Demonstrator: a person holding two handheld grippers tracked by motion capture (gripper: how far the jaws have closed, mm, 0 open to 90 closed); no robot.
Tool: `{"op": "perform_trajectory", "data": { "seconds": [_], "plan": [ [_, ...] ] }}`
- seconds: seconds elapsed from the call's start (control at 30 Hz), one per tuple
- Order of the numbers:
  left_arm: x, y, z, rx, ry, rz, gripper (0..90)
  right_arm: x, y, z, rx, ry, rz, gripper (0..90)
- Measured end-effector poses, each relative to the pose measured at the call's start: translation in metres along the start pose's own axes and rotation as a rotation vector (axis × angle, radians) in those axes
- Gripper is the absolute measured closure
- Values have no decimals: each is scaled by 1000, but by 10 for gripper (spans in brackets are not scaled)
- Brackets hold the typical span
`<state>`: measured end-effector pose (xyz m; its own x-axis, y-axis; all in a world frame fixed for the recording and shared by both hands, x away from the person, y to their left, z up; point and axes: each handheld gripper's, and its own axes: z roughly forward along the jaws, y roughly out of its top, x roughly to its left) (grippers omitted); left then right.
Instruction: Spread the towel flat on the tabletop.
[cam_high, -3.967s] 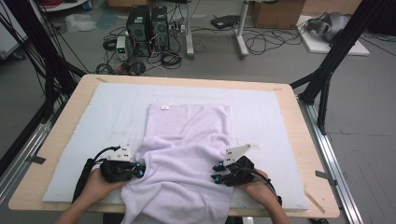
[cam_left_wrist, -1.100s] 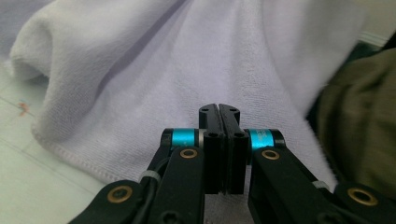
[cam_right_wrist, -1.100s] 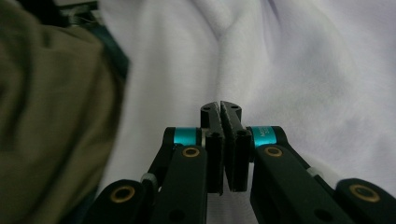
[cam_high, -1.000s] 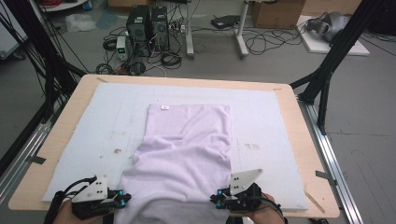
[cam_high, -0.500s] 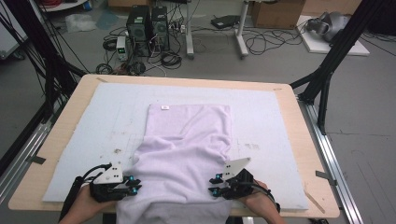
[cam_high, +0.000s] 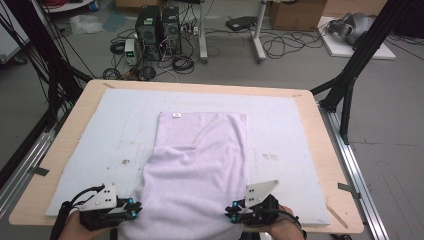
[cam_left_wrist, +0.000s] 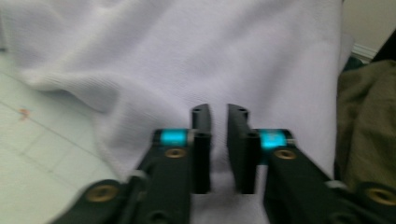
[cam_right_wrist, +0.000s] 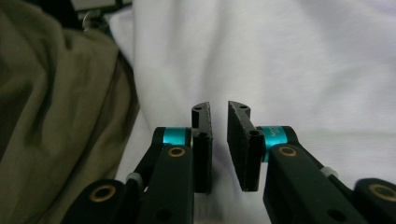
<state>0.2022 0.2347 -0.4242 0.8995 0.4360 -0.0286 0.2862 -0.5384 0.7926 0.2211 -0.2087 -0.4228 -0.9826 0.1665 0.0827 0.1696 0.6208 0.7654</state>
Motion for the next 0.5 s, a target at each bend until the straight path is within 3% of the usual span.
{"op": "perform_trajectory", "data": {
  "seconds": [0.13,0.23,0.3,0.37,0.5],
  "plan": [
    [15,8,12,11,39,-7,639,-23,2,3,24,-71,21,644],
    [24,7,27,57,36,-23,629,-41,-1,13,50,-79,43,632],
    [25,5,34,83,25,-19,710,-47,-2,20,102,-80,43,666],
    [24,5,34,74,27,-15,833,-49,-3,19,89,-82,43,766],
    [21,2,28,74,32,-17,872,-47,-4,16,93,-68,36,872]
  ]
}}
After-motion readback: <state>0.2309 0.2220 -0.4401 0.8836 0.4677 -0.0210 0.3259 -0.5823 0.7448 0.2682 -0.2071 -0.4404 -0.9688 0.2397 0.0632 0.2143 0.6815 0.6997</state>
